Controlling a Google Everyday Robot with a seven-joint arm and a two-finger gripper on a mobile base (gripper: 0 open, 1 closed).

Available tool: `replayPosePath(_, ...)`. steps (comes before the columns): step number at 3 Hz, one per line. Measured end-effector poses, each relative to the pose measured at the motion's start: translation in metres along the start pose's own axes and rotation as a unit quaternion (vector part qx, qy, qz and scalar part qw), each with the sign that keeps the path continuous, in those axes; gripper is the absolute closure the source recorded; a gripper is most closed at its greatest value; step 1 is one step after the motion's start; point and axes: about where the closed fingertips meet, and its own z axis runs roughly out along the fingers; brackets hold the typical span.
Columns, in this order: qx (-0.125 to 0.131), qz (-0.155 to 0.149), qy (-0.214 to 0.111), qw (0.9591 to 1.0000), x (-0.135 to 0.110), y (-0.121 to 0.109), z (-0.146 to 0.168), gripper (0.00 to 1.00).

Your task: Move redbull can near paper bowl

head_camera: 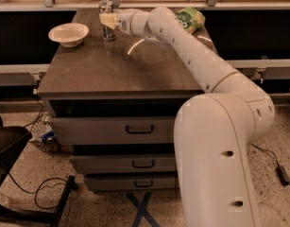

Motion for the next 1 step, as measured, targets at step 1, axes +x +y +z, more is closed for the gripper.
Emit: replayPosePath(1, -0.002, 0.001, 0.001, 1.0, 0.0012, 0.0027, 0.0027, 0.0)
